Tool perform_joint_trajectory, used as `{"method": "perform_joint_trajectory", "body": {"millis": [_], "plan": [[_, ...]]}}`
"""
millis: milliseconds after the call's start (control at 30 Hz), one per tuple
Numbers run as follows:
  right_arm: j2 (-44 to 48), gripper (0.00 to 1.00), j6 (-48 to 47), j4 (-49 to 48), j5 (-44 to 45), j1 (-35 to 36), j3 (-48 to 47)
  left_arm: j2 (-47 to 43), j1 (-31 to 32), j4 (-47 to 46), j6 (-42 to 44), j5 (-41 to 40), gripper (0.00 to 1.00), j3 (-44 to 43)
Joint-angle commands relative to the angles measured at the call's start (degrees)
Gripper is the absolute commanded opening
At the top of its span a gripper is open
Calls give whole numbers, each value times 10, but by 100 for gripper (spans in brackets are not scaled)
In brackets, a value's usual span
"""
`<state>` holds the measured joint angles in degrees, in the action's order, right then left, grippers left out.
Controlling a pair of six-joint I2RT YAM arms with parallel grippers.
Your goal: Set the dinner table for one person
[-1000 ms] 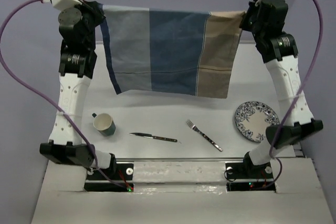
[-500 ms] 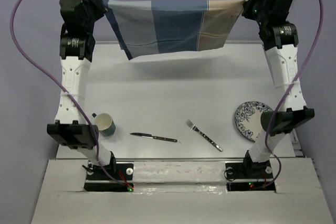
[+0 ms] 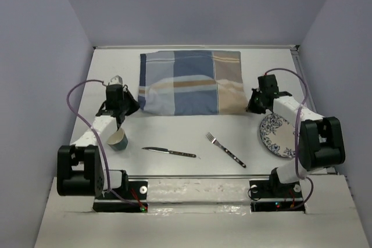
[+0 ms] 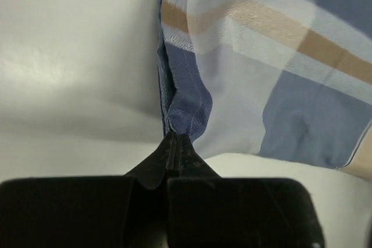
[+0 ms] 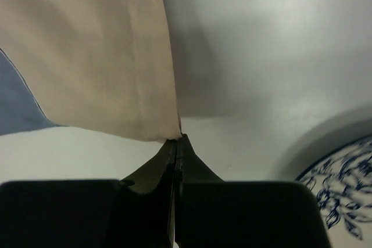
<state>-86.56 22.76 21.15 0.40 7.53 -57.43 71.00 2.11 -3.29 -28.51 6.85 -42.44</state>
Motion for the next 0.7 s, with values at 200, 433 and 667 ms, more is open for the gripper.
{"method": "perform_joint_trajectory", "body": {"millis": [200,433,667], "plan": [[27,0,71,-63,-49,-2,146,41,-3,-122,-27,84,0,110],[42,0,96,-41,-15,-2,197,-15,-3,-24,-23,21,0,125],[67,0,93,-2,38,-2,165,-44,-3,28,-17,-16,0,120]]}}
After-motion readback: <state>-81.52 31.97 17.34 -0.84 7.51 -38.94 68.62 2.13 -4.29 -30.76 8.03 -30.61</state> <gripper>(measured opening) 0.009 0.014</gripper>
